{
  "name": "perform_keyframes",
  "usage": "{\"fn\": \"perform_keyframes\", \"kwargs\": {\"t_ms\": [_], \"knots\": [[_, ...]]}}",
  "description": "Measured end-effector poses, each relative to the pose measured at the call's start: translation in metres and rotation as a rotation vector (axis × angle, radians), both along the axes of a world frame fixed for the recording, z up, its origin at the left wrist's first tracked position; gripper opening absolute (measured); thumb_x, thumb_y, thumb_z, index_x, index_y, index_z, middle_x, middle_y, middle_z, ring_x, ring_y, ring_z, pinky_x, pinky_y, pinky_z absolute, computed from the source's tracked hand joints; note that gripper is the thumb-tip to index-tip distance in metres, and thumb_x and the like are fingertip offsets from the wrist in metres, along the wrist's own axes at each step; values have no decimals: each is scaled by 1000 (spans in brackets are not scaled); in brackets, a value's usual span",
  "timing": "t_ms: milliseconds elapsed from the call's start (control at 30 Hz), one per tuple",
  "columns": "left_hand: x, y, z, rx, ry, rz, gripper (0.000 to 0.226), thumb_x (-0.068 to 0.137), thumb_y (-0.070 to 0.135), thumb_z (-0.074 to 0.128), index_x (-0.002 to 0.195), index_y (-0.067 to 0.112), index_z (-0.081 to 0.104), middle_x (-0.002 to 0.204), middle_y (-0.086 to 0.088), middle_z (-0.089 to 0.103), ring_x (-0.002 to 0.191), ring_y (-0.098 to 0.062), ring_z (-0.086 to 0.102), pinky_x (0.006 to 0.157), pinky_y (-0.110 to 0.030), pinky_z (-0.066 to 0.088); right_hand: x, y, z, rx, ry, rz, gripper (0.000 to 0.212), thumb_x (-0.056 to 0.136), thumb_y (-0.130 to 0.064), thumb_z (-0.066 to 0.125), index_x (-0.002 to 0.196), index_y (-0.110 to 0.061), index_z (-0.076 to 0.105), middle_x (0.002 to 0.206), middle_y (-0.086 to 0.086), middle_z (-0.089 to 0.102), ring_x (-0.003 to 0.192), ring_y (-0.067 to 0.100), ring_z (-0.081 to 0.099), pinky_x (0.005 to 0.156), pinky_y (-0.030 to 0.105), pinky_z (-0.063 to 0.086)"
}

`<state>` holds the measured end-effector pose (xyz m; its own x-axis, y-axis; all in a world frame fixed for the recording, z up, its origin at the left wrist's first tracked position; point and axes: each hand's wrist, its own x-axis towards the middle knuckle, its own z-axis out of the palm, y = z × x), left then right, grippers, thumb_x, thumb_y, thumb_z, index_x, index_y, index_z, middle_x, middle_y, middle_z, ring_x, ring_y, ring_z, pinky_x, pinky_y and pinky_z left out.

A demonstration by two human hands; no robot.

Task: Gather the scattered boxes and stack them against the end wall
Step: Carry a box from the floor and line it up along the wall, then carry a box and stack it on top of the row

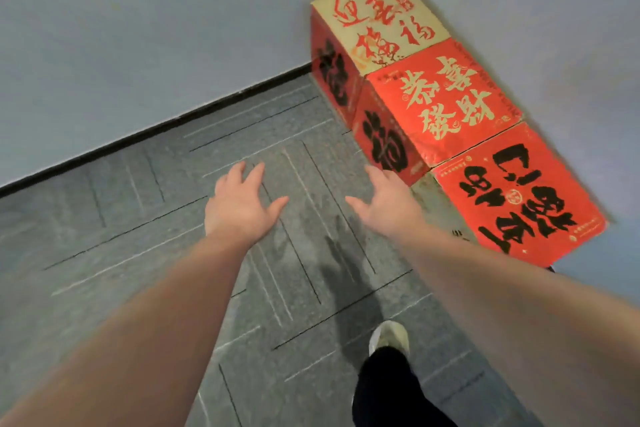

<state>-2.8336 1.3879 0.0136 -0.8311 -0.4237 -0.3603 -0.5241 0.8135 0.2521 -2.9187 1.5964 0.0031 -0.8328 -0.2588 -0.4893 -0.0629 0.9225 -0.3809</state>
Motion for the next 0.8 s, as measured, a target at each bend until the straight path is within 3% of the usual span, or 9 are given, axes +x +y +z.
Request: {"fn": "perform_keyframes", "kwargs": {"t_ms": [500, 800], "knots": [[576, -235, 50, -31, -47, 827, 73, 88, 57, 52, 149, 29, 24, 155, -4, 22, 140, -26, 22, 107, -43, 33, 441, -371, 49, -42, -72, 736, 69, 89, -50, 59, 147, -26, 31, 149, 7, 36, 136, 26, 37, 107, 43, 38], [828, -332, 107, -62, -80, 1258, 68, 90, 57, 47, 148, 28, 26, 153, -2, 27, 139, -24, 25, 106, -42, 36, 671, -568, 100, -93, -87, 1133, 68, 89, -52, 57, 147, -25, 32, 145, 7, 41, 135, 25, 39, 106, 41, 38]]}}
